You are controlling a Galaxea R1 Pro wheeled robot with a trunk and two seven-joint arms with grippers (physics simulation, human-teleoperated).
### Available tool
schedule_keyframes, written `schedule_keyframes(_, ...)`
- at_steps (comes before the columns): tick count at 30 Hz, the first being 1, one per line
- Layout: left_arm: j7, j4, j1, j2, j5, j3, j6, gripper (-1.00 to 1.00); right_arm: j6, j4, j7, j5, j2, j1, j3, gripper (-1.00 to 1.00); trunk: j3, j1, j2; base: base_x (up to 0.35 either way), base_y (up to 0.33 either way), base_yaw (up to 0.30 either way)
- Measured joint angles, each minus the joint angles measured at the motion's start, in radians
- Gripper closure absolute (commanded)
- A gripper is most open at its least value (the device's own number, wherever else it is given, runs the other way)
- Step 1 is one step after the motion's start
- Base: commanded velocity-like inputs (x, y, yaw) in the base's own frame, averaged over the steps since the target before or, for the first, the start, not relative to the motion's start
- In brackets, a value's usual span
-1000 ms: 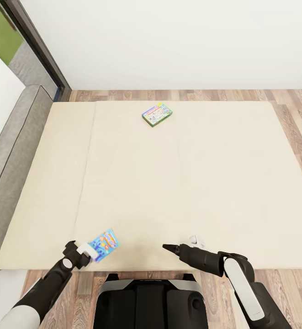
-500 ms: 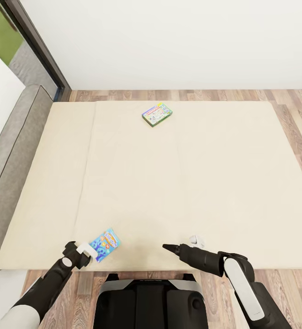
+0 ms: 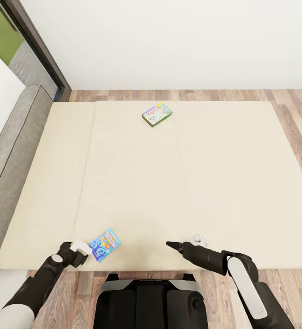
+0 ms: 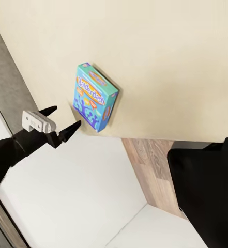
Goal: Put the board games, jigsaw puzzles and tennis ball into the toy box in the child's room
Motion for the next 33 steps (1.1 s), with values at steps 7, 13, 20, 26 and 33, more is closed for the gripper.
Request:
schedule_keyframes(7,-0.067,-0.009,0.000,0.019,-0.002,0.064,-0.002,-1.00,0.000,0.003,0.001,-0.001,0.000,0.000,-0.002,-1.00,0.000,0.000,0.000,0.000,0.000,0.000)
schedule_keyframes(13,-0.256,-0.035,0.000,0.097,0.000,0.166,0.003,-1.00,0.000,0.005,0.001,-0.002,0.000,0.000,-0.001,-1.00,0.000,0.000,0.000,0.000,0.000,0.000)
schedule_keyframes(20,-0.515,-0.073,0.001,0.130,-0.001,0.398,0.011,-1.00,0.000,0.005,0.001,-0.002,0.000,0.000,-0.001,-1.00,0.000,0.000,0.000,0.000,0.000,0.000)
schedule_keyframes(26,-0.623,-0.089,0.001,0.136,0.002,0.569,0.137,-1.00,-0.001,0.005,0.000,0.000,0.001,0.000,-0.001,-1.00,0.000,0.000,0.000,0.000,0.000,0.000)
schedule_keyframes(33,-0.632,-0.102,0.000,0.100,0.068,0.626,0.315,-1.00,-0.001,0.005,-0.002,0.003,0.002,0.000,-0.001,-1.00,0.000,0.000,0.000,0.000,0.000,0.000)
